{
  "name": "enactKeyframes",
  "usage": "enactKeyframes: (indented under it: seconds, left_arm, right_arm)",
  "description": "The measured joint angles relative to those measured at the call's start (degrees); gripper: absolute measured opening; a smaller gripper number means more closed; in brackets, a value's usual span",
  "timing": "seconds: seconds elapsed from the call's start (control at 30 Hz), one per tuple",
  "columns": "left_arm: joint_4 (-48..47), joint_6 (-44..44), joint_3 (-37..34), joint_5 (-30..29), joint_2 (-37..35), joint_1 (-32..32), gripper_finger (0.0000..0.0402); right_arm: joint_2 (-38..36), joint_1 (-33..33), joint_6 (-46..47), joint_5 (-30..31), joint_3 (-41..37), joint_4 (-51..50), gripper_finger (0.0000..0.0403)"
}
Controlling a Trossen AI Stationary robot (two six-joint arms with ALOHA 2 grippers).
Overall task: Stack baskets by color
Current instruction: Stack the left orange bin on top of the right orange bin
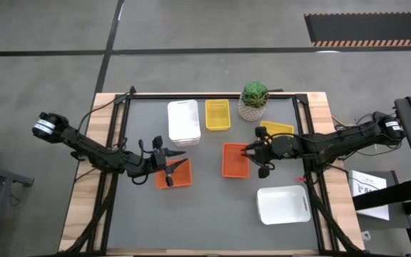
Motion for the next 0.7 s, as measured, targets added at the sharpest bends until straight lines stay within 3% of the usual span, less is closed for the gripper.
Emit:
enactKeyframes:
  seconds: [0.2, 0.37, 0.5, 0.7]
  left_arm:
    - [-3.84, -5.32, 2.35, 2.67, 0.20, -1.22, 0.0080]
    - [-27.80, -18.80, 9.95, 7.55, 1.50, -1.68, 0.0036]
    - [-48.00, -28.97, 18.00, 14.67, 4.49, -1.75, 0.0005]
    - [-67.77, -33.10, 28.02, 24.29, 12.12, -1.79, 0.0004]
  right_arm:
    - [0.00, 0.00, 3.04, 0.02, 0.00, 0.07, 0.0126]
    - [0.00, 0.00, 4.05, 0.02, 0.00, 0.07, 0.0161]
    - [0.00, 0.02, 4.85, 0.02, 0.00, 0.05, 0.0177]
    - [0.00, 0.02, 5.56, 0.02, 0.00, 0.05, 0.0188]
